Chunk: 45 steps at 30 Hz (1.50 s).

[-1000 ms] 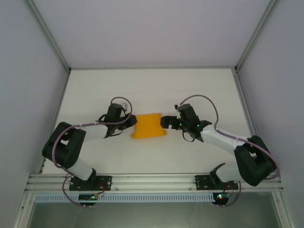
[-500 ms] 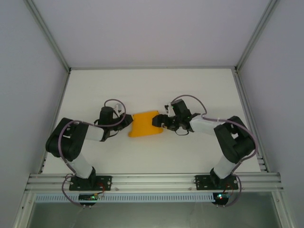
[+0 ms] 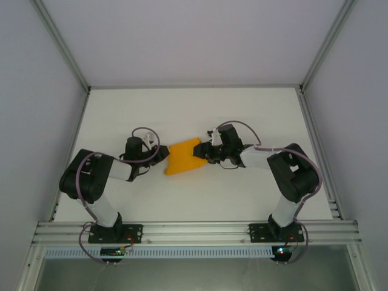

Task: Assemble paper box

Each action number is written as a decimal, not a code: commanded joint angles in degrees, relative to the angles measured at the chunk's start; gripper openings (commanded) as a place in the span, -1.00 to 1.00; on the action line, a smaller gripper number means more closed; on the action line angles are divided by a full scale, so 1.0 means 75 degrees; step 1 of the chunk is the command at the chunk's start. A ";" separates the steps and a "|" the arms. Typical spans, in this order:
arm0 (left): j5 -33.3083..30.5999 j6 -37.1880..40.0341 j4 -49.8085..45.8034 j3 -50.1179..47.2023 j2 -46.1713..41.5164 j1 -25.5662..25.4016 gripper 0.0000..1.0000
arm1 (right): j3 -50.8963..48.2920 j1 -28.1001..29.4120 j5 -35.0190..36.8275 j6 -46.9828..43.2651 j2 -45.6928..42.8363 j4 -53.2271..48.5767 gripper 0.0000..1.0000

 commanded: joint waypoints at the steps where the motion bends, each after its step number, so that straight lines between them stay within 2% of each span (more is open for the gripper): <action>1: -0.0155 0.0908 -0.1128 0.0504 -0.0685 -0.0092 -0.18 | 0.0214 -0.0104 0.0068 -0.0023 -0.0459 -0.0345 -0.07; 3: -0.0289 0.1640 -0.1590 0.0859 -0.1173 -0.0191 0.65 | 0.0234 -0.0195 0.0229 -0.0062 -0.0717 -0.0703 -0.07; 4: -0.0430 0.2158 -0.1869 0.1056 -0.1456 -0.0277 0.99 | 0.0262 -0.0281 0.0389 -0.0079 -0.0902 -0.1032 -0.08; 7: -0.0951 0.3840 -0.2481 0.1543 -0.2220 -0.0726 0.99 | 0.0402 -0.0523 0.0943 -0.0316 -0.1566 -0.2122 -0.14; 10: -0.1200 0.6035 -0.3224 0.2020 -0.2700 -0.1515 0.99 | 0.0780 -0.0867 0.1361 -0.0792 -0.2247 -0.3663 -0.16; 14: -0.1367 0.8880 -0.4026 0.2317 -0.2846 -0.2675 0.99 | 0.1419 -0.1325 0.1823 -0.0664 -0.3038 -0.5338 -0.16; 19: -0.2682 1.0548 -0.3979 0.2568 -0.2574 -0.3774 0.99 | 0.2313 -0.2024 0.1352 -0.0071 -0.3472 -0.6875 -0.14; 22: -0.3722 1.1332 -0.3502 0.2625 -0.2304 -0.4344 0.99 | 0.2721 -0.2347 0.1079 0.0414 -0.3421 -0.7717 -0.14; 25: -0.4667 1.1954 -0.2756 0.2608 -0.1959 -0.4662 1.00 | 0.2762 -0.2574 0.0488 0.0689 -0.3316 -0.8141 -0.18; 28: -0.5042 1.1983 -0.1998 0.2596 -0.1727 -0.4667 0.99 | 0.3012 -0.2582 0.0569 0.0809 -0.3283 -0.8255 -0.18; 34: -0.4738 1.2188 -0.1487 0.2584 -0.1463 -0.4669 0.99 | 0.2923 -0.2595 0.0302 0.1291 -0.3245 -0.7950 -0.19; 40: -0.4499 1.2214 -0.1753 0.2779 -0.1239 -0.4687 1.00 | 0.2908 -0.2606 0.0120 0.1625 -0.3219 -0.7751 -0.22; 45: -0.4559 1.2354 -0.1487 0.2856 -0.0994 -0.4685 0.83 | 0.2874 -0.2594 -0.0226 0.1614 -0.3111 -0.7620 -0.22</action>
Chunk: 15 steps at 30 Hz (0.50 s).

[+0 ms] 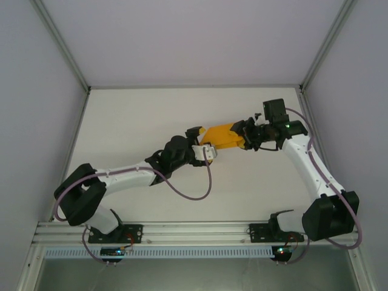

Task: Assemble paper box

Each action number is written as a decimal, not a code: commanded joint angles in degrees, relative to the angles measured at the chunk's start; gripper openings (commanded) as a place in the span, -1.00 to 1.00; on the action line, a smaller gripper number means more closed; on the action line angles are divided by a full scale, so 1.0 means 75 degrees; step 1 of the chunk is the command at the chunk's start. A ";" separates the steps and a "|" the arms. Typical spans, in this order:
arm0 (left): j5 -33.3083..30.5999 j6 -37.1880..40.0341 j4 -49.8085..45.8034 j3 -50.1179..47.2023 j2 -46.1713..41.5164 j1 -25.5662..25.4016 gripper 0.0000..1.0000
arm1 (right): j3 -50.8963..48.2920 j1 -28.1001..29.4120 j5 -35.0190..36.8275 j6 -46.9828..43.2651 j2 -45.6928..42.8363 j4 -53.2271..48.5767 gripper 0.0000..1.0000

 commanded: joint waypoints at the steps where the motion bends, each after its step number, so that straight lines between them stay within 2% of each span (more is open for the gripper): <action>1: 0.0001 0.0175 0.0380 0.0342 0.0247 -0.0020 0.77 | 0.0131 -0.0033 -0.0491 0.0178 0.0128 0.0177 -0.22; 4: -0.0238 0.0234 0.0619 0.0354 0.0424 -0.0028 0.59 | -0.0095 -0.0043 -0.0681 0.0138 0.0206 0.0146 -0.22; 9: -0.0327 0.0303 0.0549 0.0319 0.0381 -0.0019 0.19 | -0.0092 -0.0099 -0.0782 -0.0080 0.0277 -0.0045 -0.16; 11: -0.0254 0.0300 0.0473 0.0275 0.0277 -0.0021 -0.04 | -0.0110 -0.0135 -0.0737 -0.0171 0.0288 -0.0114 -0.01; 12: -0.0194 0.0318 0.0385 0.0284 0.0250 -0.0018 -0.10 | -0.0152 -0.0146 -0.0739 -0.0271 0.0283 -0.0143 -0.01; 15: -0.0183 0.0355 0.0027 0.0362 0.0117 -0.0025 -0.12 | -0.0308 -0.0245 -0.0766 -0.0125 0.0248 0.0059 0.06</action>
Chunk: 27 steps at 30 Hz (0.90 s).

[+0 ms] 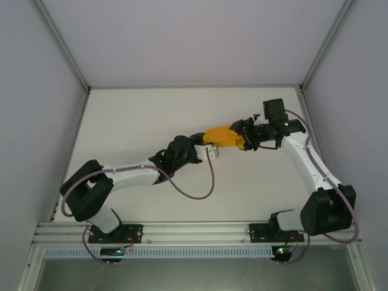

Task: Assemble paper box

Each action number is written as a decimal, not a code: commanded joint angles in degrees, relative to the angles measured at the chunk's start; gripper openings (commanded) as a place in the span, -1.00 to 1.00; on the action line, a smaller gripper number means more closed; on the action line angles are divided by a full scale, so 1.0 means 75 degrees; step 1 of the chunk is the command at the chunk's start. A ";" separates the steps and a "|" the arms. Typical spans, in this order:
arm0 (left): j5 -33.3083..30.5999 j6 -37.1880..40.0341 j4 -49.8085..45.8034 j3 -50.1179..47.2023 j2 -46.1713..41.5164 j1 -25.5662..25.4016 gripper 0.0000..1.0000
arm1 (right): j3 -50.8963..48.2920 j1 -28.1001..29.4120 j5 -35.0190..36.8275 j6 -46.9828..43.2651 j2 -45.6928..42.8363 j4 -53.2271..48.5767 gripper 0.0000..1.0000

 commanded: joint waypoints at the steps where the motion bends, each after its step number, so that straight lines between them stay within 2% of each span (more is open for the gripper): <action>1: 0.0039 0.0075 -0.0354 0.0274 -0.0324 -0.0021 -0.12 | -0.0192 -0.0110 -0.0283 -0.0093 -0.0067 0.0048 0.19; 4: 0.0022 0.0064 -0.1166 0.0495 -0.0434 -0.0022 -0.13 | -0.0160 -0.0287 0.0208 -0.0392 -0.0233 0.0371 0.38; 6: 0.0236 -0.0080 -0.2158 0.0835 -0.0524 -0.0006 -0.13 | -0.0281 -0.0590 0.0657 -0.0615 -0.0459 0.0700 0.60; 9: 0.0619 -0.0251 -0.4128 0.1582 -0.0475 0.0009 -0.13 | -0.0949 -0.0965 0.1460 -0.0787 -0.1024 0.2139 0.99; 11: 0.0777 -0.0393 -0.5401 0.2083 -0.0412 0.0091 -0.15 | -0.1386 -0.1069 0.1934 -0.1270 -0.1364 0.3087 0.99; 13: 0.1002 -0.0525 -0.6641 0.2546 -0.0364 0.0258 -0.15 | -0.1496 -0.1158 0.1825 -0.2489 -0.1496 0.3530 0.99; 17: 0.1518 -0.0836 -0.8114 0.3011 -0.0287 0.0678 -0.16 | -0.1177 -0.1141 0.2322 -0.4950 -0.1505 0.2991 0.99; 20: 0.2830 -0.0537 -0.9499 0.3188 -0.0226 0.1194 -0.13 | -0.1334 -0.1082 0.1748 -0.6201 -0.1521 0.3164 0.99; 25: 0.3162 -0.0753 -1.0278 0.3400 0.0103 0.1435 -0.13 | -0.1522 -0.0687 0.0026 -0.8228 -0.1382 0.3129 0.98; 27: 0.3132 -0.0816 -1.0380 0.3469 0.0292 0.1472 -0.13 | -0.1474 -0.0332 -0.0120 -0.8995 -0.1279 0.2820 0.98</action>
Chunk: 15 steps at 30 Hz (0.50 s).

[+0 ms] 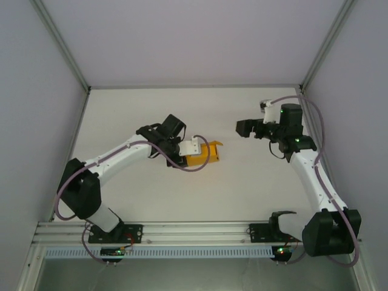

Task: Assemble paper box

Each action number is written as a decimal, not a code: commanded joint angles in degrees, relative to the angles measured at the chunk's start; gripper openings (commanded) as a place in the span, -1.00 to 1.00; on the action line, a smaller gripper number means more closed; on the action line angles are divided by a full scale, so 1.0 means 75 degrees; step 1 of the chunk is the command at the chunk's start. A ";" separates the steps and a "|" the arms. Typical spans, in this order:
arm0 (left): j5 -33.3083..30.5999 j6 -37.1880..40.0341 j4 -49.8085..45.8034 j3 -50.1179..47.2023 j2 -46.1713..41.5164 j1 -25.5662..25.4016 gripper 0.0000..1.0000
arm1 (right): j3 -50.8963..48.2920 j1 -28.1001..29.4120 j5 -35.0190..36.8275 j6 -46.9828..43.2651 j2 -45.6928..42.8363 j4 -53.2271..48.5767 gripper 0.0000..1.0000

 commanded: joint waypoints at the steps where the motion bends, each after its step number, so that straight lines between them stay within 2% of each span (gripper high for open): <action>1: 0.0477 -0.0186 -0.0933 0.0388 0.0357 0.0015 -0.13 | 0.0046 0.0575 -0.0785 -0.2325 0.0176 -0.0497 0.98; 4: 0.0203 -0.0306 -0.1091 0.0597 0.0868 0.0028 -0.13 | 0.0366 0.1175 -0.0036 -0.2955 0.0555 -0.1255 0.99; 7: 0.0044 -0.0347 -0.1322 0.0897 0.1316 0.0023 -0.14 | 0.0637 0.1529 0.0530 -0.3302 0.0988 -0.1813 0.91; 10: -0.0130 -0.0353 -0.1343 0.1044 0.1542 0.0017 -0.07 | 0.0745 0.1715 0.0558 -0.3559 0.1323 -0.2086 0.79; 15: -0.0419 -0.0376 -0.1523 0.1255 0.1930 0.0022 -0.06 | 0.0695 0.2001 0.0638 -0.3746 0.1825 -0.2012 0.66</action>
